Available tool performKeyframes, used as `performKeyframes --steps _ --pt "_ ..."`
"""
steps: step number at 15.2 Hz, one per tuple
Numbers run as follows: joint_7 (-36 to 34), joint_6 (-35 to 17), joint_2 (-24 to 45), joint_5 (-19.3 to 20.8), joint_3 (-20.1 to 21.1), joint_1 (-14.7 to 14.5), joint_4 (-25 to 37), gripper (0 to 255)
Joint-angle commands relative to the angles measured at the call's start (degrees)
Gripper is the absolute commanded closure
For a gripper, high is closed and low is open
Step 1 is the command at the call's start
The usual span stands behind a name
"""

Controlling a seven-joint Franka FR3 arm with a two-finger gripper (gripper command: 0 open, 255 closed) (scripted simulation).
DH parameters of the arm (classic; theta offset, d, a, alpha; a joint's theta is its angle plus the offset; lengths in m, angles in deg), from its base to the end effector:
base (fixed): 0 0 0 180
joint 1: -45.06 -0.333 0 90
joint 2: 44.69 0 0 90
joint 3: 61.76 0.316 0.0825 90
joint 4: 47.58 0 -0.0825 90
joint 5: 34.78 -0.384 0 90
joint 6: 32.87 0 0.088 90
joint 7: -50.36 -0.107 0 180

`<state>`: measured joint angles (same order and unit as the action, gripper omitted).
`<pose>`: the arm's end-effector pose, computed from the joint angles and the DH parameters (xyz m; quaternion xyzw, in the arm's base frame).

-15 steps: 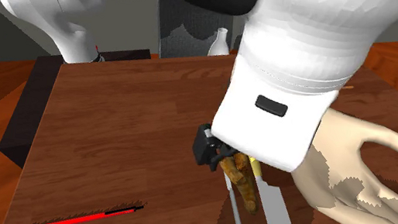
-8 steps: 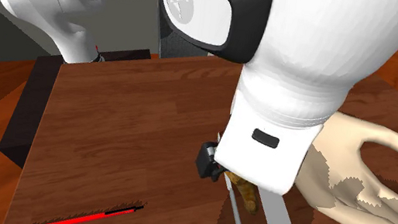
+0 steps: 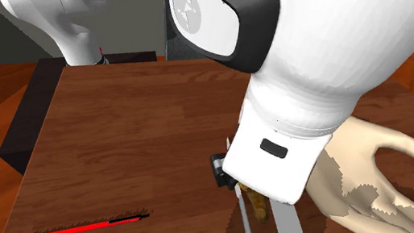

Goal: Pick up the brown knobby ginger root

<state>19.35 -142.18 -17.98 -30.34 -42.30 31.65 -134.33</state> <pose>0.5912 0.3354 0.4023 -0.9989 -0.0148 0.0402 0.0212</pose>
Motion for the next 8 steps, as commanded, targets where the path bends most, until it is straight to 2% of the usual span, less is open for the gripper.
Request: performKeyframes --steps 1,4,8 --pt "0.0 0.0 0.1 0.0 0.0 0.0 0.0 255" --pt "0.0 0.0 0.0 0.0 0.0 0.1 -0.1 255" --pt "0.0 2.7 -0.7 -0.2 0.1 0.0 1.9 255"
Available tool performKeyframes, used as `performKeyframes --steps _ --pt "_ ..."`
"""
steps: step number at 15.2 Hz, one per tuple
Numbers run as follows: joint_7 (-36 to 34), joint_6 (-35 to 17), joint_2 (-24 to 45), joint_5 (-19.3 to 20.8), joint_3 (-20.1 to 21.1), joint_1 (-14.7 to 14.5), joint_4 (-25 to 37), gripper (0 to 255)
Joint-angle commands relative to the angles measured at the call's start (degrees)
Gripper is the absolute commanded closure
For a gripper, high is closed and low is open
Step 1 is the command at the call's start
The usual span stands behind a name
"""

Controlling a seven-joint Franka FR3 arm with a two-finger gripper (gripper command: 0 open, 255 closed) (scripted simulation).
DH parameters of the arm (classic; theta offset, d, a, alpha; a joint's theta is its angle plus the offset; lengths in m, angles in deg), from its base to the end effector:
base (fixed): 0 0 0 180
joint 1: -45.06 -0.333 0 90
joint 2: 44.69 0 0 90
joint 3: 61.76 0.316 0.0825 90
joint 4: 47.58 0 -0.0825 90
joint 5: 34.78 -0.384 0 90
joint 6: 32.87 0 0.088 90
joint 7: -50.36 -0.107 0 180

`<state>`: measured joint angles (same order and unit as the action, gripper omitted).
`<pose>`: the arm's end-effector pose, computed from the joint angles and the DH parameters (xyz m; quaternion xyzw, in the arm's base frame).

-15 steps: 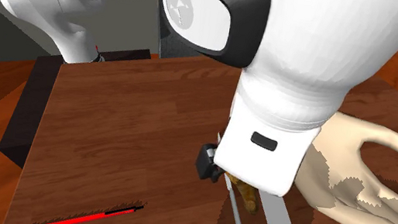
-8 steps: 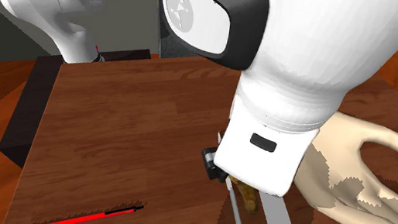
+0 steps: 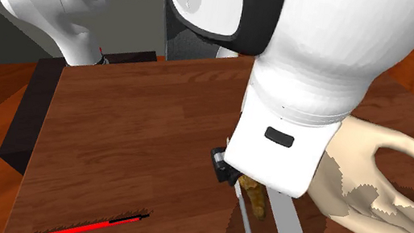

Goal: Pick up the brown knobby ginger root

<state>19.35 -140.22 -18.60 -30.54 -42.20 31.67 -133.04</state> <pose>0.5906 0.3349 0.4171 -0.9989 -0.0144 0.0407 0.0208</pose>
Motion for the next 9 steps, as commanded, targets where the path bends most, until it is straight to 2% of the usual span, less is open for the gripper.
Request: performKeyframes --steps 1,9 --pt "0.0 1.4 -0.2 -0.1 0.0 0.0 1.2 255" --pt "0.0 7.3 -0.9 -0.3 0.2 -0.3 6.4 255"
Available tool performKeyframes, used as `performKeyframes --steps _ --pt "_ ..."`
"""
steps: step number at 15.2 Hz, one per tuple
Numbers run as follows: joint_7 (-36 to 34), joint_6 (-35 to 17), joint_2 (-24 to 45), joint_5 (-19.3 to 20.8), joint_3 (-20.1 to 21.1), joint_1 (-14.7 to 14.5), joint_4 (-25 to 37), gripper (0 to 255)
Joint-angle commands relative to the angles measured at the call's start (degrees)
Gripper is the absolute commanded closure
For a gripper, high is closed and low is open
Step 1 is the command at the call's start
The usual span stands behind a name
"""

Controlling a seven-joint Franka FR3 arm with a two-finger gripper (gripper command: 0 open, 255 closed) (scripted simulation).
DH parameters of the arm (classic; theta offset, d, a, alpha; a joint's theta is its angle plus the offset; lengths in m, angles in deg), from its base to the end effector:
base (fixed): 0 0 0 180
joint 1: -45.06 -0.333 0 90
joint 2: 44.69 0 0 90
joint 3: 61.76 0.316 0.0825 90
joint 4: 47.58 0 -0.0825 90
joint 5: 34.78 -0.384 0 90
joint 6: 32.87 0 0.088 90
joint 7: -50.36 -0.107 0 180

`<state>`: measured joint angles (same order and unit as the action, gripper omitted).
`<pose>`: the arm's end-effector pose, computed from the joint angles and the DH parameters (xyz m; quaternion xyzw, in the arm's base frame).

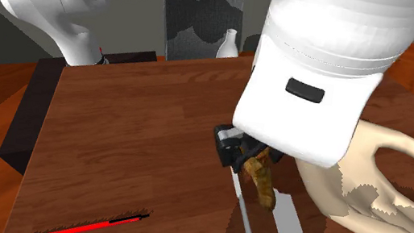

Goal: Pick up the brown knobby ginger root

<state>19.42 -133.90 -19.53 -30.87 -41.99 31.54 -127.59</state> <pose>0.5913 0.3336 0.4635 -0.9989 -0.0143 0.0407 0.0207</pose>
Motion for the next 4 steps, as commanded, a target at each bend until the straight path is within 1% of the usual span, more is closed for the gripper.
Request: performKeyframes --steps 1,4 --pt "-0.1 1.7 0.0 0.0 0.1 -0.2 1.8 255" --pt "-0.1 2.6 0.0 0.0 0.1 -0.2 2.6 255"
